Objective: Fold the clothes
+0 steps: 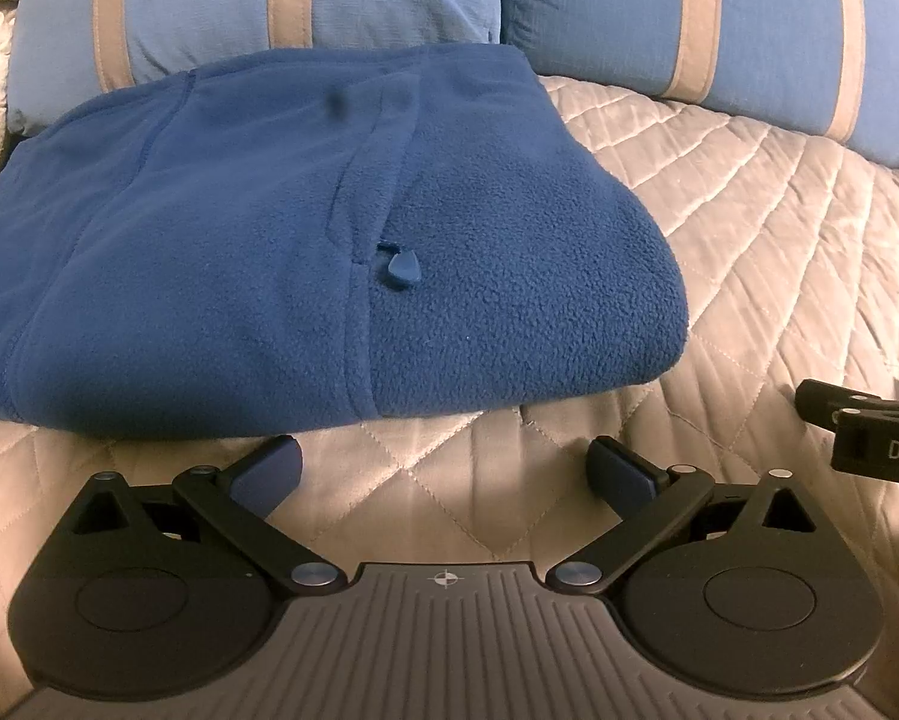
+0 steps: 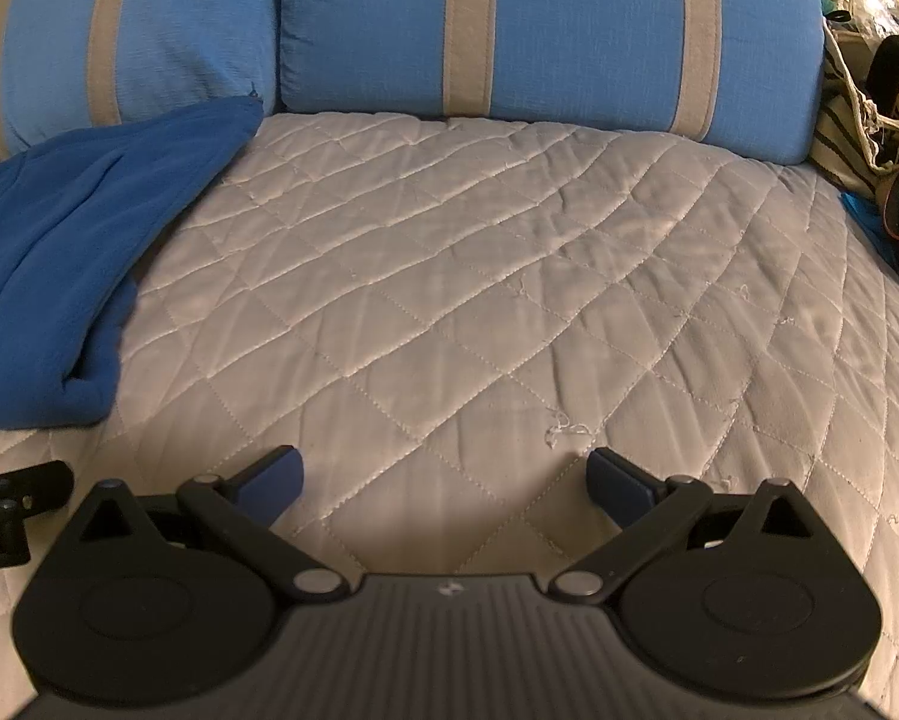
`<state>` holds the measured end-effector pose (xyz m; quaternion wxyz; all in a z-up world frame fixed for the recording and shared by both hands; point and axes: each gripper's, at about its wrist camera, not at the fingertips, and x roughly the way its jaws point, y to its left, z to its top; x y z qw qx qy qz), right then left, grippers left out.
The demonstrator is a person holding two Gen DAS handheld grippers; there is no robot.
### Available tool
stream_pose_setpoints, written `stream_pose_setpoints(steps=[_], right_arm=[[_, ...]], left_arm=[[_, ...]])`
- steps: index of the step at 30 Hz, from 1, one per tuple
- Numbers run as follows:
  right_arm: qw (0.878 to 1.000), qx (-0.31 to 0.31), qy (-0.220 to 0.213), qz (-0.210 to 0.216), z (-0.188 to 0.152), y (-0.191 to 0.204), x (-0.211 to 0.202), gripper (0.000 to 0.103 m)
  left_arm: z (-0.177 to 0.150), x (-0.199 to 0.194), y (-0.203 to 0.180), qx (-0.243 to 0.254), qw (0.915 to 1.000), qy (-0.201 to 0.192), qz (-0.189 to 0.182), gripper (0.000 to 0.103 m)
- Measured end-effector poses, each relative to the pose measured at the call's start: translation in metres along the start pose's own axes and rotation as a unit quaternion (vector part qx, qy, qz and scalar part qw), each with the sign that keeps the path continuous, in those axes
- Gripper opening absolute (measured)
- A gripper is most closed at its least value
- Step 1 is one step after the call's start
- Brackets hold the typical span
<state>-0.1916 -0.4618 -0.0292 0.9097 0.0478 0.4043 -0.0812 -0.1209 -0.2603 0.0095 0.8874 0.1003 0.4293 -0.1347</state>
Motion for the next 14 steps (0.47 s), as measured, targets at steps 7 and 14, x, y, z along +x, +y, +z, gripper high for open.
stream_pose_setpoints(steps=[7,14], right_arm=[[1.000,0.000,0.000,-0.001,0.0005,0.0003,-0.0003,0.103],[1.000,-0.001,-0.001,-0.001,-0.0001,-0.0002,-0.0010,0.103]], left_arm=[[0.0001,-0.0005,0.0016,0.000,1.0000,-0.001,0.000,0.103],[0.0014,0.0008,0.0011,-0.001,1.0000,-0.001,0.000,0.103]])
